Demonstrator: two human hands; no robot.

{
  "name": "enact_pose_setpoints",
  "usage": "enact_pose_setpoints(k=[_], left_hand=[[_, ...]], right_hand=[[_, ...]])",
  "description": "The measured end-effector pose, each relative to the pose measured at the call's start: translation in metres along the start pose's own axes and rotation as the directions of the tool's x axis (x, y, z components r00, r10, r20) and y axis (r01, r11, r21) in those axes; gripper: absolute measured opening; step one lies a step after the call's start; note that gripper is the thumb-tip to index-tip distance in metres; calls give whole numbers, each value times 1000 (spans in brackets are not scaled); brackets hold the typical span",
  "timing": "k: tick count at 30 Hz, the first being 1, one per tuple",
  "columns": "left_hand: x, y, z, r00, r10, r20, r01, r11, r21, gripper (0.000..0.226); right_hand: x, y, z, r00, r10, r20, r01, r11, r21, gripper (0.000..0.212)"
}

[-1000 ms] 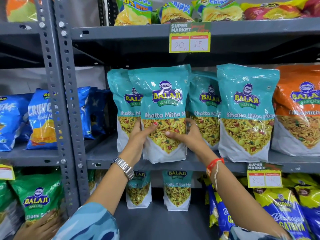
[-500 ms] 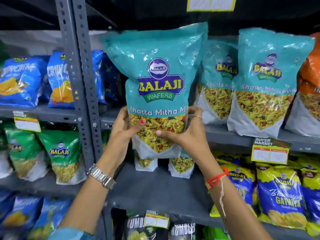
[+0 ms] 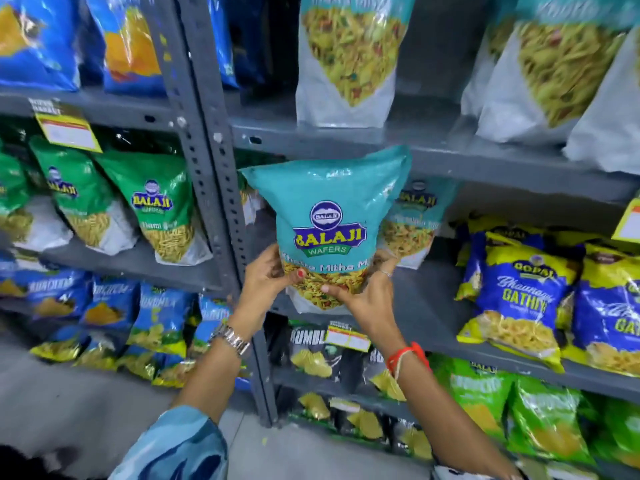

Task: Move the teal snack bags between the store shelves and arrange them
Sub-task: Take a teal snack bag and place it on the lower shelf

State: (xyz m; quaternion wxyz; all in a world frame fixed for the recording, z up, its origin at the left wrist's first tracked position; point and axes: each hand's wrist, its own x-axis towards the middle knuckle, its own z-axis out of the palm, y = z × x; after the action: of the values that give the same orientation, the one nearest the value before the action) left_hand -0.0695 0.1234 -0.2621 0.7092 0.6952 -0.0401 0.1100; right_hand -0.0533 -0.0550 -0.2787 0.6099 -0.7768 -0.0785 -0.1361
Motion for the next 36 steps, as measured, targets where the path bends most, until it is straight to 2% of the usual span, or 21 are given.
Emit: enact_pose_setpoints(k=[10,14,25,30,32,34,36], left_hand=[[69,-62,-9,992,-124,-23,124,992,-6,65],[89,-75,-10,988,-149,-32,148,989,-19,56],[103,-94,-18,983,-182,-30,179,980,-82,73],[94,-82,-9,983,-134,-123,126,990,-66,83],[82,-75,2,974,-70,-215,68,998,-19,80],[68,-68,15,946,105,-306,-74,991,111,74],[56,-57,33,907,292,-304,-228,947,227,68]], right_hand=[[46,65,58,991,104,-86,-105,994,-7,85],[60,82,75,986,130,-104,-126,991,37,82],[69,96,89,987,148,-67,-140,983,115,84],[63,87,75,989,149,12,-149,977,151,92],[53,80,62,987,160,-24,-155,977,146,97],[41,72,45,983,148,-113,-133,983,126,91],[31,61,22,975,103,-195,-76,987,141,76]])
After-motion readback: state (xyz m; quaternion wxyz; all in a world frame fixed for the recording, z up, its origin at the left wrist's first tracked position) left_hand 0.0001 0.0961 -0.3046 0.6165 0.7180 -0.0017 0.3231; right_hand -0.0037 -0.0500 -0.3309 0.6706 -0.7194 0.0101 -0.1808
